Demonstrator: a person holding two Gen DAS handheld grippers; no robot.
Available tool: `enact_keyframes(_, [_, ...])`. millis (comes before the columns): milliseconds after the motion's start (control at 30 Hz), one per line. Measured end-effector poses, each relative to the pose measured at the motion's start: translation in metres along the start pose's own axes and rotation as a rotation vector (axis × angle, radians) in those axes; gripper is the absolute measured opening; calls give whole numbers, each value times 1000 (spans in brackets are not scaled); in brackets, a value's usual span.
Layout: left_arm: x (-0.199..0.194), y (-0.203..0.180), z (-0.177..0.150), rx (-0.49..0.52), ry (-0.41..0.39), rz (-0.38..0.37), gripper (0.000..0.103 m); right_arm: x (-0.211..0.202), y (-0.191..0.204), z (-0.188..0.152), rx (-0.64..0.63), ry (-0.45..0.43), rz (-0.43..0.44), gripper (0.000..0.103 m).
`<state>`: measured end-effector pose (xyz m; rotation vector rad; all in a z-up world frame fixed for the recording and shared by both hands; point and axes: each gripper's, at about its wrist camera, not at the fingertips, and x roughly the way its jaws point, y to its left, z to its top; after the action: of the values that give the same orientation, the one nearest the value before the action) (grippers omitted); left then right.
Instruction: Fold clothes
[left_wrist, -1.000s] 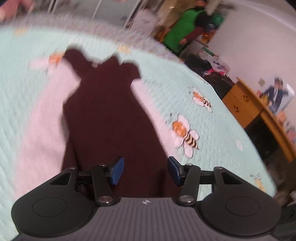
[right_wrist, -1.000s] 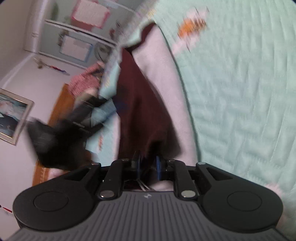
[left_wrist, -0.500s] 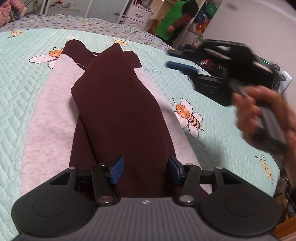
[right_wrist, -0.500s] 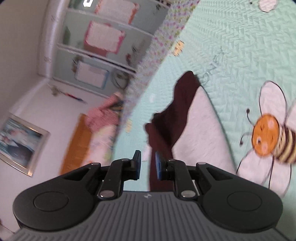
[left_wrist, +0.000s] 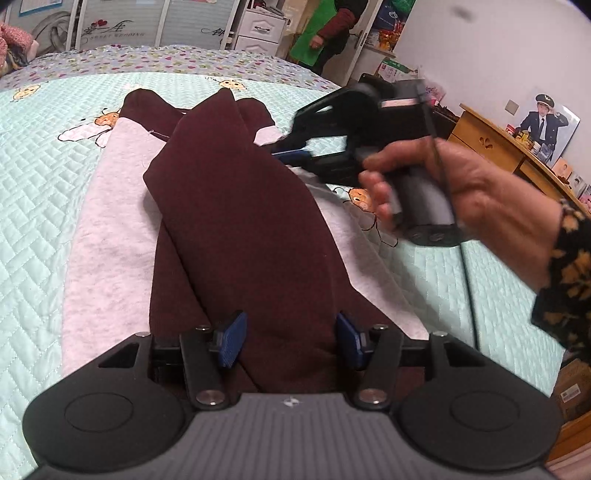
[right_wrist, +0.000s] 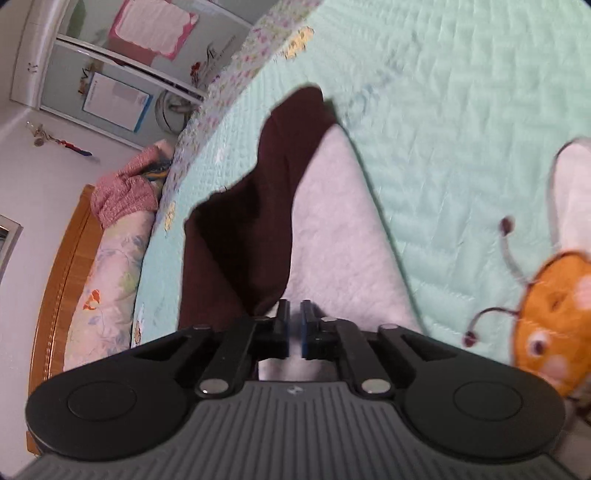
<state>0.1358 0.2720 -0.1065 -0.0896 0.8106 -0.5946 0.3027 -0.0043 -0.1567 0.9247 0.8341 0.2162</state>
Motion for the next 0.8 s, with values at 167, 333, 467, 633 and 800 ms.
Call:
enact_keyframes(167, [0, 2, -1, -1, -8, -3, 58, -17, 43, 8, -127, -79, 129, 22])
enact_keyframes(333, [0, 5, -3, -6, -16, -23, 59, 38, 64, 18, -156, 12, 104, 45])
enact_keyframes(467, [1, 8, -3, -11, -18, -38, 59, 90, 46, 31, -112, 49, -45, 40])
enact_keyframes(633, [1, 11, -4, -35, -19, -51, 59, 57, 47, 29, -105, -10, 16, 44])
enact_keyframes(800, [0, 10, -6, -56, -24, -54, 60, 2, 55, -4, -83, 20, 232, 49])
